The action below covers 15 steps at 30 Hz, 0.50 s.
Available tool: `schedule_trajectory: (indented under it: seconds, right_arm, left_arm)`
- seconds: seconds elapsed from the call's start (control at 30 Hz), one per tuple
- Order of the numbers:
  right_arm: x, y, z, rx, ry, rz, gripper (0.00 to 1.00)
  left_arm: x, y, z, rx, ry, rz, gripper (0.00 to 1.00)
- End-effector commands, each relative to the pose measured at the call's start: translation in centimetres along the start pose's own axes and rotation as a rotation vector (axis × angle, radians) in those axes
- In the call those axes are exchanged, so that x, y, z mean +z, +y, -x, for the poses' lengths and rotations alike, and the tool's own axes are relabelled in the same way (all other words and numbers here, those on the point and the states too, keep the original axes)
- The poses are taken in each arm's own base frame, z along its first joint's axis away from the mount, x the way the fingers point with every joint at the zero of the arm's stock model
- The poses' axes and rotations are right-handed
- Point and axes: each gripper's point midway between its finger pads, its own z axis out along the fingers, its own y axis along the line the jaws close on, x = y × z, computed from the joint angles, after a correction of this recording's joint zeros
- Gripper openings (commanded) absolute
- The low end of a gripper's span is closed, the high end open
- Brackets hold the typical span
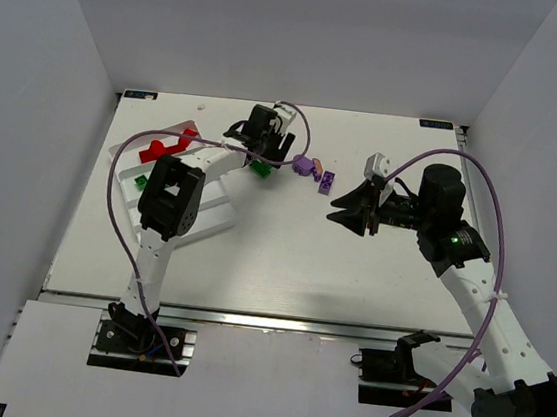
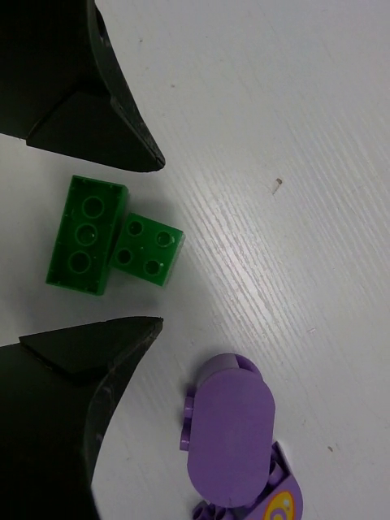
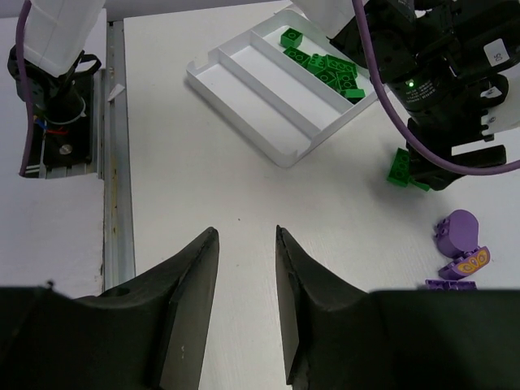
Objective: Sort the legos into containers by color
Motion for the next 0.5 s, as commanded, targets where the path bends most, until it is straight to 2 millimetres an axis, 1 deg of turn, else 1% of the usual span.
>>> schedule_trajectory:
  seconds: [0.0,0.07,0.17,0.3,0.4,0.47]
  right_arm:
    - [-0.1,-0.1,0.8,-0.041,-0.026,0.003,0.40]
    - [-0.1,-0.1,0.9,-0.044,-0.028,-0.002,0.40]
    - [-0.1,-0.1,1.0,-0.045,-0.031,-0.005,0.41]
    - [-0.2,-0.1,0.9,-0.044,-0.031,-0.005,0.41]
    - [-0.3,0.0,1.1,-0.046,-0.035,-0.003,0.40]
    - [-0.4,0.0,1.1,-0.046,-0.037,-0.002,0.41]
  left_arm:
    - [0.0,0.4,2.3,0.060,-0.051,0.016,0.81]
    - [0.7,0.4,2.1,0.074,-0.042,0.020,0.79]
    - [1.5,0.5,1.3,0.081,-0.018,0.025,0.77]
    - [1.9,0.3,0.7,0.082,-0.009,0.021,0.71]
    - [2.1,0.2,0.4,0.077,-0.003,0.022,0.70]
    - [2.2,0.2,0.3,0.074,0.002,0.025,0.66]
